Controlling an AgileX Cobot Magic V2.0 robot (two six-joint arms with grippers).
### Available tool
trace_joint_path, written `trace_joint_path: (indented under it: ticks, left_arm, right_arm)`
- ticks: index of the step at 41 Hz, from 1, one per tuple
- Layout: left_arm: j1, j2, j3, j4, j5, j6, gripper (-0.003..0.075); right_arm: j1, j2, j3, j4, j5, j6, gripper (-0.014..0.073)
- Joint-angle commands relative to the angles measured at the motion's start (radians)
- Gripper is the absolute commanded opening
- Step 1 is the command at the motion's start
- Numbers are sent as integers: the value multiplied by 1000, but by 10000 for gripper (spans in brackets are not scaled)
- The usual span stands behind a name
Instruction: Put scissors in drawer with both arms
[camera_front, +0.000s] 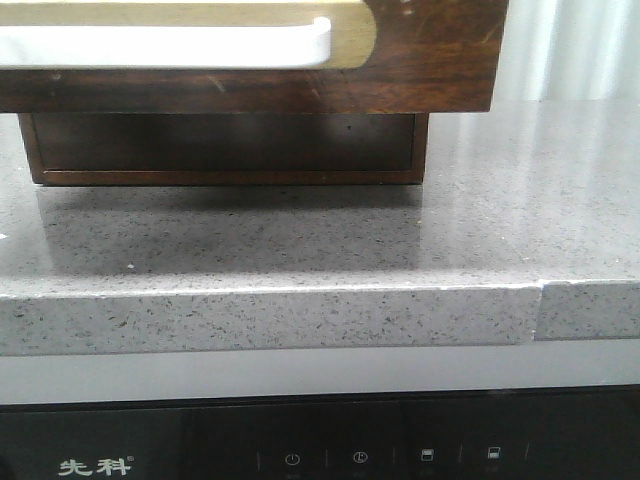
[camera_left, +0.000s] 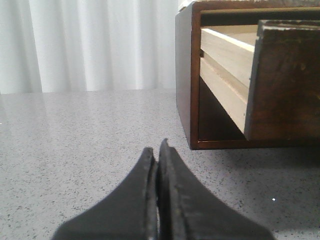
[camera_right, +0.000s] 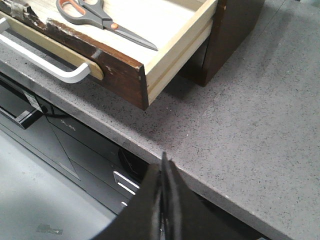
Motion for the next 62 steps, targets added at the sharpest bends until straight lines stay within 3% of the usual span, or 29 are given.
trace_joint_path:
  ticks: [1,7,12,23,30,40,48,62]
  left_arm:
    - [2,-20,25,-8,-89,-3,-20]
    - [2,-20,25,-8,-89,-3,-20]
    - [2,-18,25,-8,-89,-3,-20]
    - [2,-18,25,-8,-89,-3,-20]
    - [2,-18,25,-8,-89,-3,-20]
    - [2,-18,25,-8,-89,-3,-20]
    - [2,-18,25,-8,-89,-3,-20]
    - [2,-18,25,-8,-89,-3,-20]
  right_arm:
    - [-1,8,-19,3,-66,-5,-117]
    - [-14,-24,5,-5,-79,-8,-117]
    - [-125,-99,88,-34,-148,-17,-117]
    - [-390,-319,428,-126,-414,-17,-117]
    - [-463,-428,627,-126,-557,-17,-117]
    - [-482,-528,865,-126,-798,-17,-117]
    - [-436,-537,1013,-115,-1002,-16,-117]
    - [-431,-536,1008,-114,-998,-16,-117]
